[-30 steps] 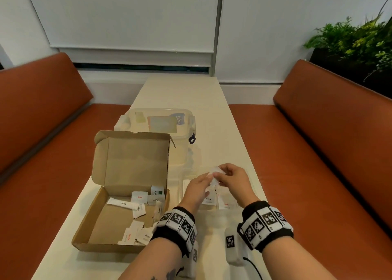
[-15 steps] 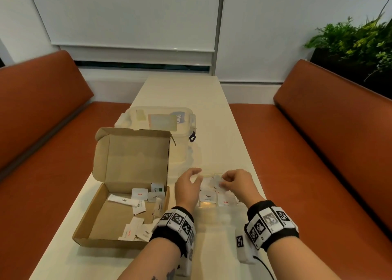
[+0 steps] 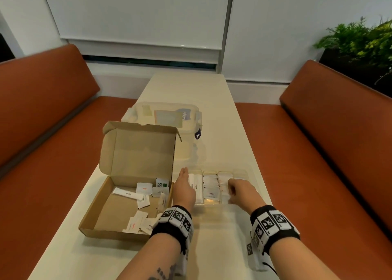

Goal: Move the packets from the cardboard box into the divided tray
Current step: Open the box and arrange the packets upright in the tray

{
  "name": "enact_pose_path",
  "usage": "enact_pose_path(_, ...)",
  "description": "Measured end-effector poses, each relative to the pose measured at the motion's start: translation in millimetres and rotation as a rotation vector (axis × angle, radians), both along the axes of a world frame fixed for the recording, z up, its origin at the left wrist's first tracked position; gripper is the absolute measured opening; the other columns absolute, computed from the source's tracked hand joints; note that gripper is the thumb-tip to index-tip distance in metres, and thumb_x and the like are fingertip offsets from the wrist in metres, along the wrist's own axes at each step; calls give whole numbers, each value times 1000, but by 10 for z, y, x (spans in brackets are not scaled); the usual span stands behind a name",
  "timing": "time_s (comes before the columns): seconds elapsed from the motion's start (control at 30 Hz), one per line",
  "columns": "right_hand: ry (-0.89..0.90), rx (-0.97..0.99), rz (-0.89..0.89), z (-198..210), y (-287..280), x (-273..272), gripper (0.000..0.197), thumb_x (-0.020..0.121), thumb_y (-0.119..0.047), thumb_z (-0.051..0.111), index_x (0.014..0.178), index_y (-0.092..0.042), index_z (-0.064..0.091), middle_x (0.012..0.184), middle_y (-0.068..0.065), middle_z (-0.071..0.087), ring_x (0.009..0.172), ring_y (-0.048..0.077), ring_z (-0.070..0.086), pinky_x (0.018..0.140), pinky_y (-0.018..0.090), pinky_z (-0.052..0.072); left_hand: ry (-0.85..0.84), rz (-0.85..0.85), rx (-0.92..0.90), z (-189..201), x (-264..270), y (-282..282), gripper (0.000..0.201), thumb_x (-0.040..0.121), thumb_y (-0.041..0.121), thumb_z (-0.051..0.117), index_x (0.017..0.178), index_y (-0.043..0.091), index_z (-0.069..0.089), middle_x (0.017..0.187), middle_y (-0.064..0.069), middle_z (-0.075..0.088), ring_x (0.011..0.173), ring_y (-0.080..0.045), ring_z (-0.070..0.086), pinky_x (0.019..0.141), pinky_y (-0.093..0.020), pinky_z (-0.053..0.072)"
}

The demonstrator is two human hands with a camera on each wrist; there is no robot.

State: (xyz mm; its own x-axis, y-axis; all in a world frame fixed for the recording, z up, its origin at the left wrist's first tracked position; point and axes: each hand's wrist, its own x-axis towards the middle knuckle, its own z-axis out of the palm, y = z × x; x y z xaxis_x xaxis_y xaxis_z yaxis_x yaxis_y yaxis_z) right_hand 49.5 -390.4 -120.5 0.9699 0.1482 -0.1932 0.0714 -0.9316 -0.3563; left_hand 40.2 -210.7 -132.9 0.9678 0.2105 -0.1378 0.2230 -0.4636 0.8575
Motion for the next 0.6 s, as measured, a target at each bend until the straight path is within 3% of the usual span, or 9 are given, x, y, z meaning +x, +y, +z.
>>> enact_pose_path(0.1,4,-3,-9,1,-7,3,41,74,-3,73,61,-21,38,73,0,53,68,16,49,67,26,46,-3,-10,41,-8,3,2,77,80,-24,25,149,11,23,157,-1,21,144,-16,22,112,-20,19)
enact_pose_path(0.23,-15,5,-76,-92,-3,28,40,75,-3,72,59,-20,39,65,-6,50,63,13,47,57,20,37,3,-6,21,22,12,6,78,80,-25,25,149,11,25,157,-1,21,144,-14,22,109,-14,16)
enact_pose_path(0.37,-11,27,-114,-139,-15,27,35,74,-5,72,61,-18,42,66,-3,52,62,13,47,60,23,40,15,-23,-2,47,14,21,78,80,-25,26,149,12,27,158,0,20,144,-14,21,112,-19,18)
enact_pose_path(0.43,-34,31,-125,-110,-4,5,31,76,-14,73,65,-18,44,67,-3,52,60,12,45,60,26,42,29,-40,-18,64,11,50,74,83,-22,28,148,12,29,158,-1,20,144,-15,21,114,-21,19)
enact_pose_path(0.53,-189,134,-149,27,144,-42,28,81,-25,70,68,-18,47,65,-3,51,57,10,43,53,23,35,12,-58,-27,83,-5,124,51,97,1,39,146,13,35,154,-4,30,142,-17,27,116,-26,22)
enact_pose_path(0.6,-284,240,-140,154,348,-70,23,84,-23,68,71,-18,50,65,-2,52,58,9,45,53,23,35,-34,-46,-61,126,-8,201,39,99,17,44,138,12,48,141,-6,50,131,-20,44,107,-28,35)
